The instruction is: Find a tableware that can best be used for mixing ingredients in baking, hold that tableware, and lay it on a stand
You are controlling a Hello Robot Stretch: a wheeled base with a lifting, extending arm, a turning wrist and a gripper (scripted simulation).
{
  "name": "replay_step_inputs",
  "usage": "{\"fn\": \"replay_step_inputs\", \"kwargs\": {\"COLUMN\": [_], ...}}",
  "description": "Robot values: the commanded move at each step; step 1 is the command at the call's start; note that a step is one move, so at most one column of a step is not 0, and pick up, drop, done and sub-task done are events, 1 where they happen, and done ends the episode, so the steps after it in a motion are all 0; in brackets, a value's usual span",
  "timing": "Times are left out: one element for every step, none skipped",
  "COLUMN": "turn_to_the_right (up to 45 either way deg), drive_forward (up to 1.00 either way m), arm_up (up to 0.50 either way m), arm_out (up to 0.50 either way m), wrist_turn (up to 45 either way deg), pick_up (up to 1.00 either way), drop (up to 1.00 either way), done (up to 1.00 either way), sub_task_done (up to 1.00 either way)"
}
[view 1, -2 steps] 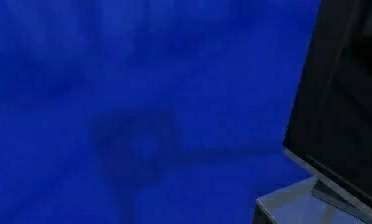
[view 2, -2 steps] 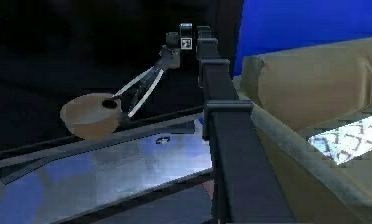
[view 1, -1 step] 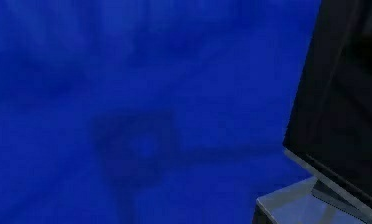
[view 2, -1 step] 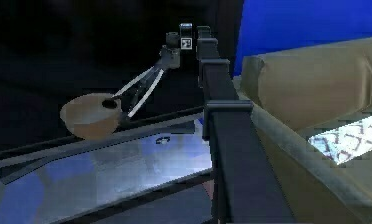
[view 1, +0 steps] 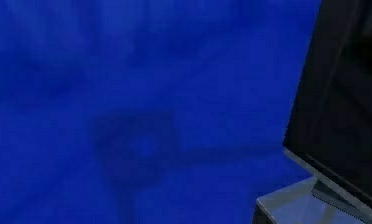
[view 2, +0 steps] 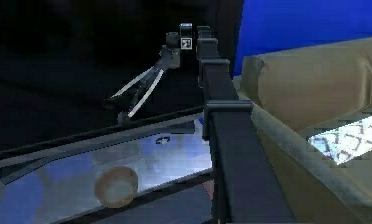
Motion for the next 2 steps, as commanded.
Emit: {"fn": "replay_step_inputs", "kwargs": {"turn_to_the_right": [0.0,0.0], "drive_forward": [0.0,0.0], "arm_up": [0.0,0.0], "arm_out": [-0.1,0.0], "wrist_turn": [0.0,0.0], "pick_up": [0.0,0.0], "drop": [0.0,0.0], "done": [0.0,1.0], "sub_task_done": [0.0,0.0]}}
